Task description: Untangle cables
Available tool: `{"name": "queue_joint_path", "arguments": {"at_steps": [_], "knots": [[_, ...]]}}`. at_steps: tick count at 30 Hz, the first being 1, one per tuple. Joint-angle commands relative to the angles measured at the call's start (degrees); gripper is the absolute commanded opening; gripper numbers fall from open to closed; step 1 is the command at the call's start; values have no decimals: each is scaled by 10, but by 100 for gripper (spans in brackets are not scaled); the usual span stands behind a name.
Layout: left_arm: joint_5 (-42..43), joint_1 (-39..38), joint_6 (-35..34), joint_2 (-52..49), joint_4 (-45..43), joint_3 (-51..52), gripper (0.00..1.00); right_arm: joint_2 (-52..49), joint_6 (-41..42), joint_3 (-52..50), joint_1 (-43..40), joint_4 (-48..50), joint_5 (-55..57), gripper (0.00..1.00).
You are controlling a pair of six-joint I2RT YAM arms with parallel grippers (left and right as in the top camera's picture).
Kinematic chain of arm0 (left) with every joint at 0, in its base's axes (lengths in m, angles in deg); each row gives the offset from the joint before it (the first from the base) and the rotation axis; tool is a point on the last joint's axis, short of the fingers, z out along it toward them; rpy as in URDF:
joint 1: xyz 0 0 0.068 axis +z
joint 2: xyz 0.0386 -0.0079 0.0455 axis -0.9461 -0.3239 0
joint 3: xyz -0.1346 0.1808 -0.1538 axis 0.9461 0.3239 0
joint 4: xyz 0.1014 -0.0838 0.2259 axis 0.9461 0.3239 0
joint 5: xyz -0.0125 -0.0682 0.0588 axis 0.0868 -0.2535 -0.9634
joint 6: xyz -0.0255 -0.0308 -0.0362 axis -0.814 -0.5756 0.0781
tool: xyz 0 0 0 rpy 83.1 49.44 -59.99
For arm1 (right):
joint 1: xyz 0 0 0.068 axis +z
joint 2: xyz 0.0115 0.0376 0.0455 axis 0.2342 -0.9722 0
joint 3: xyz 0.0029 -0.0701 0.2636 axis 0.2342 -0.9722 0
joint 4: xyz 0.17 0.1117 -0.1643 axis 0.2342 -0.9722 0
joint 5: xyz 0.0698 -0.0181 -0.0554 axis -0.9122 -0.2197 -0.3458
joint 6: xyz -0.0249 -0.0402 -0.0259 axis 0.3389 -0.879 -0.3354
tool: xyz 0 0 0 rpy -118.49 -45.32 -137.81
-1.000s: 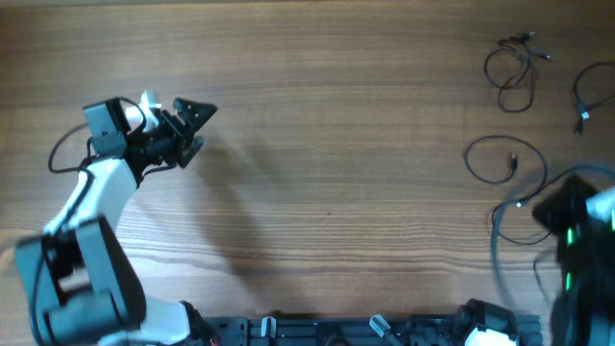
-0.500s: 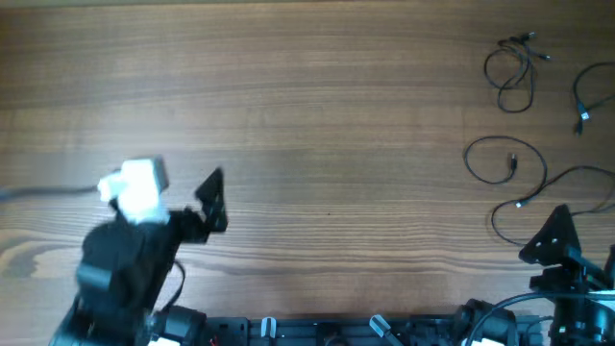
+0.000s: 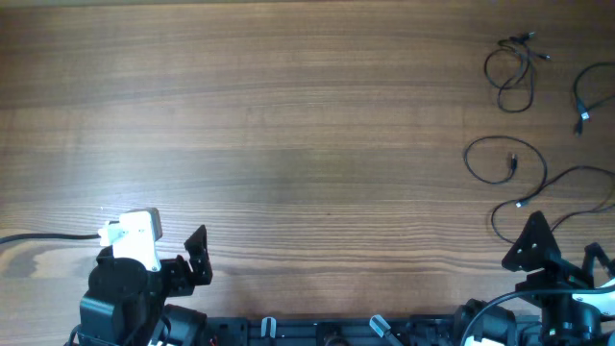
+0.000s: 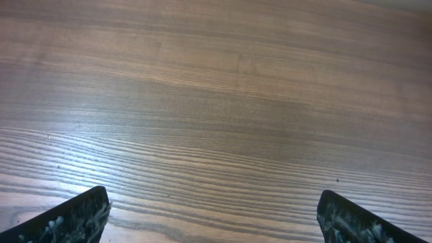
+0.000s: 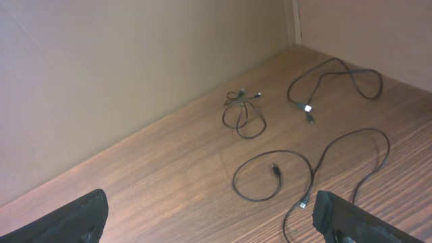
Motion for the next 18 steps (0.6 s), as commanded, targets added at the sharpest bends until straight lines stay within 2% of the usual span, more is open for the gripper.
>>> {"name": "queue_joint_path", "arguments": {"at_steps": [1,8,13,15,18], "knots": [[-7,-3,7,3,0,-1,100,7,12,-11,-1,6,-9,100],[-7,-3,7,3,0,-1,100,7,12,-123,7,116,-97,100],[-7,-3,7,3,0,-1,100,30,24,-286,11,302,-190,100],[-7,-3,7,3,0,-1,100,72,52,-348,52,371,-161,100],[-7,-3,7,3,0,-1,100,136,64,-403,111,417,-76,100]]}}
